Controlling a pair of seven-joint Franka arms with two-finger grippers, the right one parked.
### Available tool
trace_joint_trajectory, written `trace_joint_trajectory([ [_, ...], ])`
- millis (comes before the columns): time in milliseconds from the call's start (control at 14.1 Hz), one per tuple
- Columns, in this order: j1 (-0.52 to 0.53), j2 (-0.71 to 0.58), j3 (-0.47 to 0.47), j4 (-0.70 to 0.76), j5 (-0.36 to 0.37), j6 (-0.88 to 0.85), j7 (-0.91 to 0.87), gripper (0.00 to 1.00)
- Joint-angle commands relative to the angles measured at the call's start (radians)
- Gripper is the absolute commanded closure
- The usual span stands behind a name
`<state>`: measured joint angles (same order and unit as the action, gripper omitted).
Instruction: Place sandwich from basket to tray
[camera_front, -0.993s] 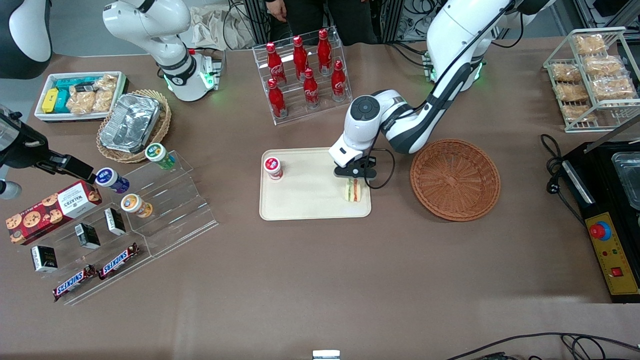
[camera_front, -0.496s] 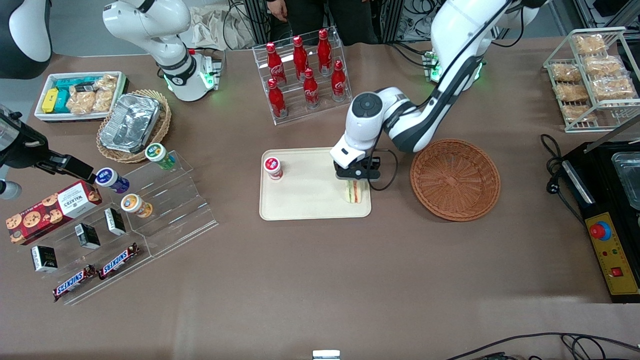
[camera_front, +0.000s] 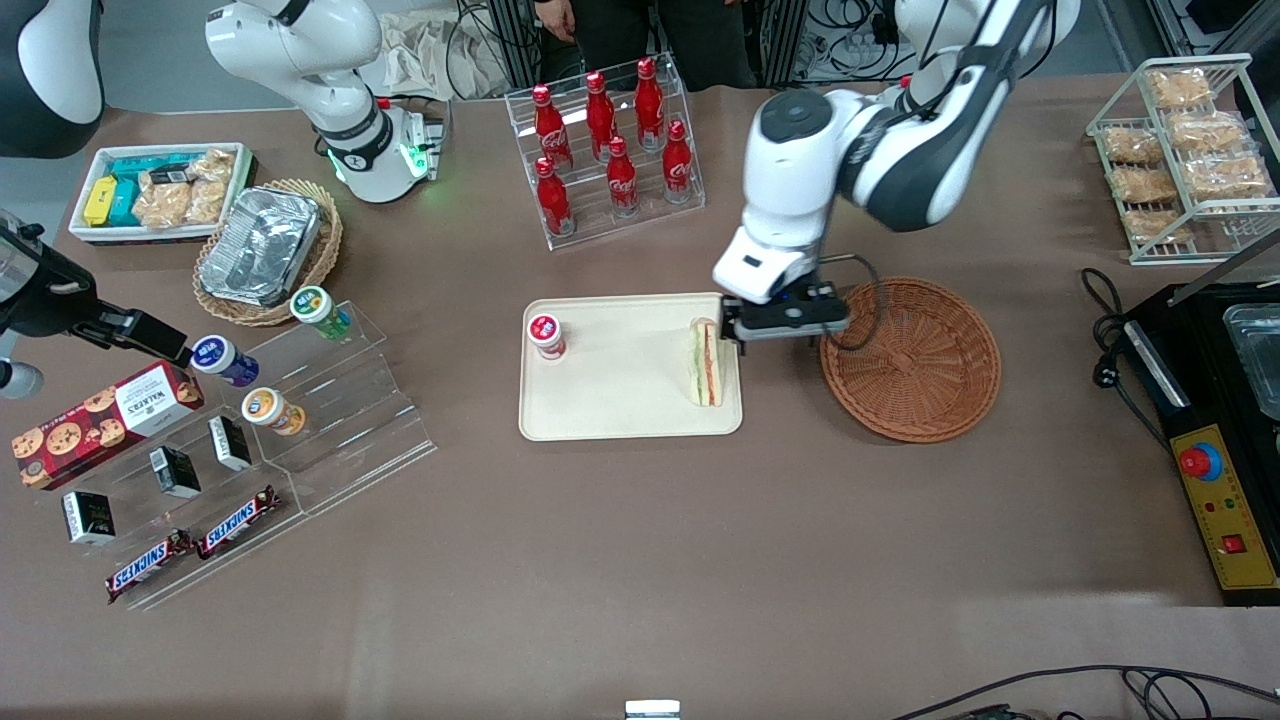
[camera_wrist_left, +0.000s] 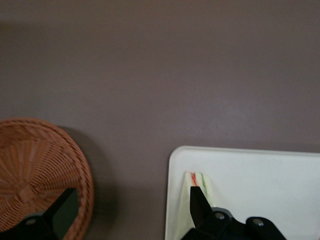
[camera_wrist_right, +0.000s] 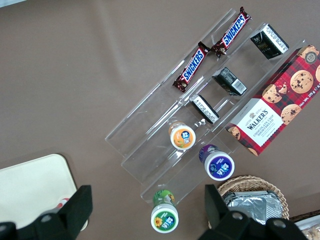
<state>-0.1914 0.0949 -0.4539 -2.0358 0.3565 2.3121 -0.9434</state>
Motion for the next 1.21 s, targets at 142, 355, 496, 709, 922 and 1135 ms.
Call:
trace_joint_trajectory([
  [142,0.105,-0.116,-0.006,-0.021,-0.126,-0.098,0.243,0.01],
  [355,0.208,-0.196,-0.005,-0.02,-0.26,-0.226,0.481,0.01],
  [496,0.202,-0.224,0.055,-0.018,-0.28,-0.282,0.57,0.01],
  [709,0.121,-0.277,0.235,-0.027,-0.335,-0.335,0.7,0.0],
  [922,0.086,-0.316,0.366,-0.029,-0.387,-0.367,0.876,0.0],
  [1135,0.054,-0.339,0.434,-0.027,-0.398,-0.427,0.957,0.0],
])
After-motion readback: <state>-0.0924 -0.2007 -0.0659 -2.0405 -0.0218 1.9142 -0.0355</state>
